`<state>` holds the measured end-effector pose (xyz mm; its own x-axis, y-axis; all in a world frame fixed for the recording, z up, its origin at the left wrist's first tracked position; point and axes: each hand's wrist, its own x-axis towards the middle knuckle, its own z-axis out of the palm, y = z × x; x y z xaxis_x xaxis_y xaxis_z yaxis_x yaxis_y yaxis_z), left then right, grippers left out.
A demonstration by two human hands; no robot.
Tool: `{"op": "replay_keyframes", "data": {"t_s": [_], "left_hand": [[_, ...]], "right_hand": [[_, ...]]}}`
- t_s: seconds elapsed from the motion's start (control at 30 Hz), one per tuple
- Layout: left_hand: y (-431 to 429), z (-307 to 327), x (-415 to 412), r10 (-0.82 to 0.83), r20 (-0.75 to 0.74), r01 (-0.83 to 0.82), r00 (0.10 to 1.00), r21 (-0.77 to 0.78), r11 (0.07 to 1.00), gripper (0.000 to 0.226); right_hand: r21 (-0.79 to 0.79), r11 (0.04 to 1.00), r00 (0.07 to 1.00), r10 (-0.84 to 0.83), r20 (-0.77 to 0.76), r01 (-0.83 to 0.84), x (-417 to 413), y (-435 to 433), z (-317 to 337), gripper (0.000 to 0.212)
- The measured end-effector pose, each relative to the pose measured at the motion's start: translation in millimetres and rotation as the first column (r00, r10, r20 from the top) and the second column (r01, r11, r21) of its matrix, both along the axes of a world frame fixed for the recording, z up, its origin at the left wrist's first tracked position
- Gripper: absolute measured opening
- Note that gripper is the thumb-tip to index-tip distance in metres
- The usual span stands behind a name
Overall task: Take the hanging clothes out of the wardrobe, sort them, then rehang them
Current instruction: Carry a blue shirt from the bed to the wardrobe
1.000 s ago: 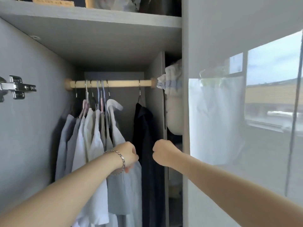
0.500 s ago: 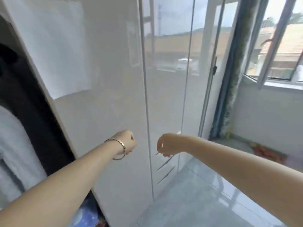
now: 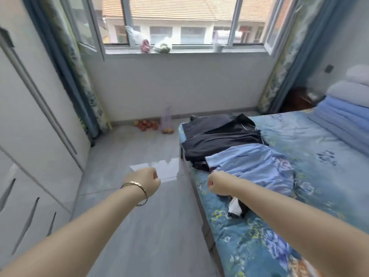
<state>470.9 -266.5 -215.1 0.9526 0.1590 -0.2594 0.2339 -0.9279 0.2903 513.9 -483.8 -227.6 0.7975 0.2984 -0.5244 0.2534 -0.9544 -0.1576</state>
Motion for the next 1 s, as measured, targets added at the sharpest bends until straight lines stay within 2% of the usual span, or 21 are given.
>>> {"op": "replay_keyframes", "data": {"t_s": [0.07, 0.2, 0.3, 0.4, 0.7, 0.8, 1.0], "left_hand": [[-40, -7, 27, -0.120, 0.012, 0.120, 0.993, -0.005, 0.993, 0.022], [-127, -21, 68, -0.335, 0.026, 0.335, 0.942, 0.005, 0.942, 0.019], [-196, -38, 102, -0.447, -0.006, 0.447, 0.894, 0.048, 0.893, 0.020], [-265, -70, 146, -0.509, -0.041, 0.510, 0.860, 0.024, 0.860, 0.023], [-436, -192, 314, -0.578, -0.077, 0.580, 0.812, 0.010, 0.814, 0.030], [-470, -243, 362, -0.597, -0.121, 0.604, 0.793, 0.029, 0.797, 0.024], [-503, -333, 431, -0.510, -0.168, 0.516, 0.844, -0.005, 0.856, 0.021]], "right_hand": [[-0.034, 0.988, 0.989, -0.150, -0.001, 0.150, 6, -60, -16, 0.023], [0.038, 0.875, 0.876, -0.483, 0.004, 0.482, 10, -163, -47, 0.021], [0.098, 0.760, 0.762, -0.647, 0.027, 0.642, 19, -229, -73, 0.024], [0.115, 0.653, 0.654, -0.756, 0.037, 0.749, 40, -289, -105, 0.024], [0.152, 0.405, 0.420, -0.904, -0.085, 0.902, 178, -459, -235, 0.023], [0.144, 0.364, 0.381, -0.918, -0.114, 0.920, 230, -497, -290, 0.027], [0.159, 0.306, 0.333, -0.923, -0.191, 0.939, 322, -550, -393, 0.040]]}}
